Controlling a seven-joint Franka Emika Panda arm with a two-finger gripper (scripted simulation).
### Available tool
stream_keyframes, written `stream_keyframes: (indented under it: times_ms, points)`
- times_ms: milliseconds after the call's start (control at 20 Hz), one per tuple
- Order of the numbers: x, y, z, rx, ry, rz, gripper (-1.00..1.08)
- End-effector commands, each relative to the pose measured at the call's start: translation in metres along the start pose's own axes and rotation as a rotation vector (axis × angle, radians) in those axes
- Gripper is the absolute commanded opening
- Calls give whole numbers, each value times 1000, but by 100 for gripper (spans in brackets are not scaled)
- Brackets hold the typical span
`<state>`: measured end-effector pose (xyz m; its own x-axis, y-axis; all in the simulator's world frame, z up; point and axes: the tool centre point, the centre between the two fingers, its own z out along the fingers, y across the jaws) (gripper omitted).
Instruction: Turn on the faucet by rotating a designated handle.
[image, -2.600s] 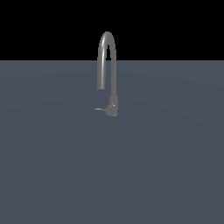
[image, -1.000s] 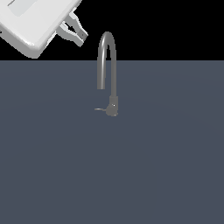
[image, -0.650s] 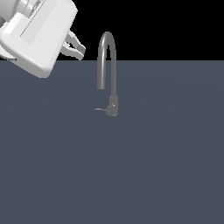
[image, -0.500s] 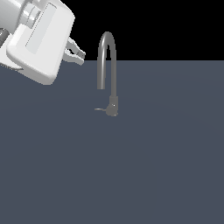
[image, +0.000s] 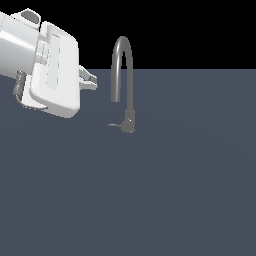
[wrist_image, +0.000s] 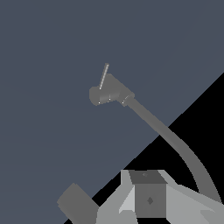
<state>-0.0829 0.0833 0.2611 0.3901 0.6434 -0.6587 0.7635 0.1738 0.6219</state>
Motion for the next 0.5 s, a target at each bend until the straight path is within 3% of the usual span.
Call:
stream_keyframes:
  times_ms: [0,450]
  points:
    - [8,-2,5,-42,-2,-39,-100]
    - [36,-12,23,-186,-13,-176,-100]
